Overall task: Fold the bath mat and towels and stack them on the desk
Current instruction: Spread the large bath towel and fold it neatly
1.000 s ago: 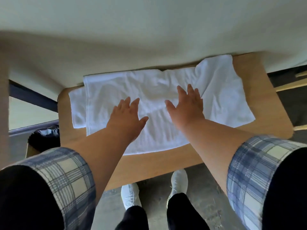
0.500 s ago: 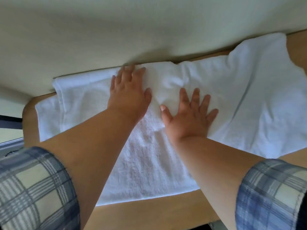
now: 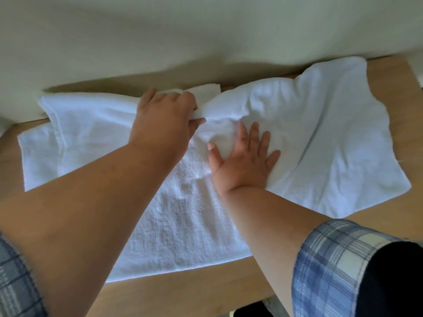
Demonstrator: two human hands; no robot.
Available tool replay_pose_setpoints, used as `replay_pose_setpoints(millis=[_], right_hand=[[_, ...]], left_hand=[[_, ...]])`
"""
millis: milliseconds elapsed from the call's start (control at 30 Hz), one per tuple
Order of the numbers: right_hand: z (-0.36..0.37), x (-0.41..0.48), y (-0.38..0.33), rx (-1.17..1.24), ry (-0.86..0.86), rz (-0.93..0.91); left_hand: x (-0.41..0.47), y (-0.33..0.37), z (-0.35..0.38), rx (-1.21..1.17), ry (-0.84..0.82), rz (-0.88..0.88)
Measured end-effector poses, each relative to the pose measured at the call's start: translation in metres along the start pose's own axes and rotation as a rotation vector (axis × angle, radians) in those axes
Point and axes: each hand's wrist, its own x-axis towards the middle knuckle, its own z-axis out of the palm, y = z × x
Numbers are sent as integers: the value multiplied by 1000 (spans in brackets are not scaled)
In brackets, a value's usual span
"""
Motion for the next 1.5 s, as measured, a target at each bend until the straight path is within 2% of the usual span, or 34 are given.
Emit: replay_pose_setpoints(millis=[100,167,200,267,400,433,500,600,733,867,1000,1067,1300,1367,1500], right_hand=[[-20,-10,7,310,36,-70],[-41,-1,20,544,123,-144],[-52,12,28,568,173,-189],[-76,50,43,416,187,-288],[-99,133,59,-125,-190,-353],[-99,146,63,-230,-239,-356],[-96,161,68,-366,-221,-362],[-91,167,71,-416,-101,-379],[-100,163,70,-293,-66,-392],[-119,122,81,52,158,-460],[-164,62,84,189,264,-492],[-191,16,78,187,249,-502],[-300,-123,35,176,222,-466],[-327,-153,16,187,237,-517],[-389,-194,-24,311,254,-645]], left_hand=[[-18,6,-13,-37,26,25],[-26,8,-17,-51,61,20],[-29,7,-17,-43,67,5],[-35,4,-15,-9,41,-60],[-35,-21,-11,94,-36,-256],[-33,-30,-10,135,-52,-294],[-28,-47,-10,158,-83,-380],[-24,-58,-7,25,-122,-452],[-24,-49,-12,-89,-30,-387],[-37,-32,-41,-67,36,-277],[-50,6,-88,-148,63,-233],[-65,35,-118,-161,-4,-203],[-106,104,-228,-334,-69,-46],[-110,121,-268,-367,-99,11],[-108,148,-350,-417,-40,151]])
